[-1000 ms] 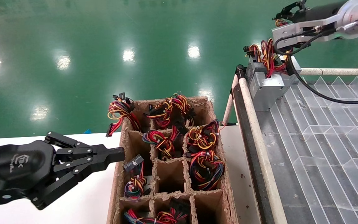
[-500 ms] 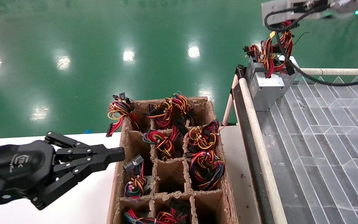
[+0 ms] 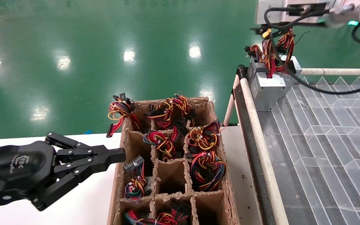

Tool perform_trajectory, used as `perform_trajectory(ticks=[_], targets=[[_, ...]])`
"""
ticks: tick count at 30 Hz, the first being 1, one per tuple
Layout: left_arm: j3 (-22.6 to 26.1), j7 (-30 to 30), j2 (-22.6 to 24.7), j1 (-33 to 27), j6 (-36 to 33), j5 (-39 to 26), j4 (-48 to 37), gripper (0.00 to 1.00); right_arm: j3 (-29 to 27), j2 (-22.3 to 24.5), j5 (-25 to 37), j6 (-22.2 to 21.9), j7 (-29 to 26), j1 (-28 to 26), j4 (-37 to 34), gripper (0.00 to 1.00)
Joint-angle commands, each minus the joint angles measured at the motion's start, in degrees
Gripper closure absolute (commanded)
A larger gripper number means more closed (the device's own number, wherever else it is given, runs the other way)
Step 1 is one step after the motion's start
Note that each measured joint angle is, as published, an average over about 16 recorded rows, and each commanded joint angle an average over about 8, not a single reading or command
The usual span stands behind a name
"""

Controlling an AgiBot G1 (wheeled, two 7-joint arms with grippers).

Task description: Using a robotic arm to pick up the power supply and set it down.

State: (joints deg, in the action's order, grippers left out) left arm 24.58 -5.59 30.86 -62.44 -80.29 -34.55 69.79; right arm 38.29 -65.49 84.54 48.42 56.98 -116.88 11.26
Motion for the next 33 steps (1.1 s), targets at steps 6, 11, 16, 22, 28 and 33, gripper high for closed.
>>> perform_trajectory(ticks=[6, 11, 16, 22, 28, 33], targets=[[0.0, 0.0, 0.0, 0.0, 0.0, 0.0, 0.0, 0.53, -2.9, 4.0, -5.5, 4.9, -8.8, 7.2, 8.1, 0.00], [0.0, 0.0, 0.0, 0.0, 0.0, 0.0, 0.0, 0.00, -5.0, 6.8, -9.5, 8.3, -15.1, 12.3, 13.9, 0.00], [0.0, 0.0, 0.0, 0.0, 0.0, 0.0, 0.0, 0.00, -7.1, 9.7, -13.6, 11.9, -21.6, 17.6, 19.9, 0.00], [0.0, 0.0, 0.0, 0.0, 0.0, 0.0, 0.0, 0.00, -9.7, 13.3, -18.7, 16.3, -29.6, 24.2, 27.3, 0.00], [0.0, 0.0, 0.0, 0.0, 0.0, 0.0, 0.0, 0.00, -12.4, 16.9, -23.7, 20.7, -37.7, 30.8, 34.7, 0.00], [0.0, 0.0, 0.0, 0.0, 0.0, 0.0, 0.0, 0.00, -14.6, 19.9, -27.9, 24.4, -44.3, 36.2, 40.8, 0.00]])
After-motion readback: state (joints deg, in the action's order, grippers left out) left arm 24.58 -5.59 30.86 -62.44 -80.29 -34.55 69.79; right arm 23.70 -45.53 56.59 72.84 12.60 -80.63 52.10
